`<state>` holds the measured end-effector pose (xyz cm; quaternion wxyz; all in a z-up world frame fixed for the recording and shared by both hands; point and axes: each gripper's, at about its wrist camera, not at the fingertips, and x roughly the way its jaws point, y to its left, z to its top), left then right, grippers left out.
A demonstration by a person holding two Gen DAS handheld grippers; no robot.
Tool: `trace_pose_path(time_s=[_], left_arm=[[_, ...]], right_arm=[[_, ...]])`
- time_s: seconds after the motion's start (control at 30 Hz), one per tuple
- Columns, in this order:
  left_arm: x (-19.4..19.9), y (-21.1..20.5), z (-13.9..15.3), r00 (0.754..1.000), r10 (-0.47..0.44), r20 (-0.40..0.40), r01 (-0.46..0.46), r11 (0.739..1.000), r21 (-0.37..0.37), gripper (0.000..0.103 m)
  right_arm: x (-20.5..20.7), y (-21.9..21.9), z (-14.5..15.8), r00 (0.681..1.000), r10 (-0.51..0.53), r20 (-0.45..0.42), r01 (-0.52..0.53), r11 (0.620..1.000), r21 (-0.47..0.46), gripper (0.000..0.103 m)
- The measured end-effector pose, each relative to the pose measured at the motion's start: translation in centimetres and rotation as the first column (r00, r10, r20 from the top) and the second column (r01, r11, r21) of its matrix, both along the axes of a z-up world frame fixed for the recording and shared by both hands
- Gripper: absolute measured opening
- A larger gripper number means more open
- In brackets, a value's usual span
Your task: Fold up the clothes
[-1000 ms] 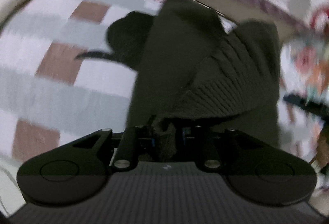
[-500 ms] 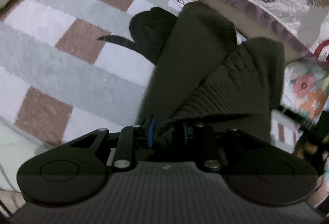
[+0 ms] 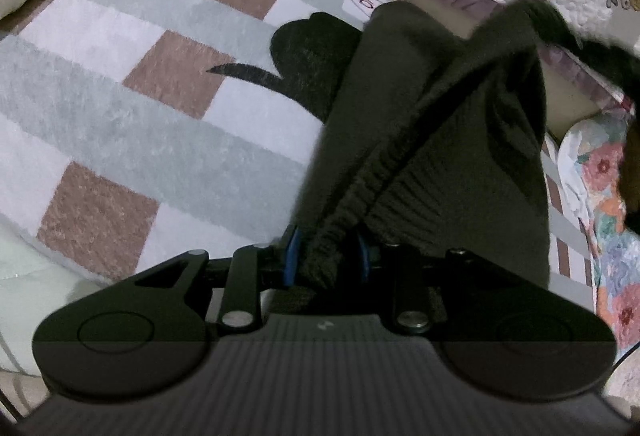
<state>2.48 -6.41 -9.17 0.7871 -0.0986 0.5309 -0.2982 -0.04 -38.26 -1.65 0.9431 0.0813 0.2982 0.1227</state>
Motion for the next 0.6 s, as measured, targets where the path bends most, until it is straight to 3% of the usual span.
trace_pose_path(time_s=[0.1,0.17,0.27,0.43,0.6], left_arm=[[0.0,0.1,0.0,1.000,-0.003,0.007,0.003,1.000,-0.003,0.029],[0.1,0.3,-0.1,1.000,0.006,0.008,-0.006,1.000,0.006,0.031],[0.1,0.6,-0.1,1.000,0.020,0.010,-0.020,1.000,0.020,0.031],[0.2,1.2,0.9,0.999,0.025,0.045,-0.024,1.000,-0.020,0.028],[-0.4,0.8,4.2,0.985,-0.027,0.170,0.043,0.995,-0.095,0.032]], right_arm=[[2.2,0.9,0.2,0.999,-0.039,0.034,0.041,0.997,-0.061,0.018],[2.5,1.0,0.1,0.993,-0.101,0.058,0.102,0.995,-0.011,0.040],[0.5,0.4,-0.2,0.983,-0.176,0.060,0.167,0.978,0.128,0.051],[-6.0,-0.4,-2.9,0.966,-0.258,-0.022,0.259,0.959,0.111,0.051],[-11.5,-1.6,-5.6,0.941,-0.322,-0.100,0.330,0.941,0.073,0.051]])
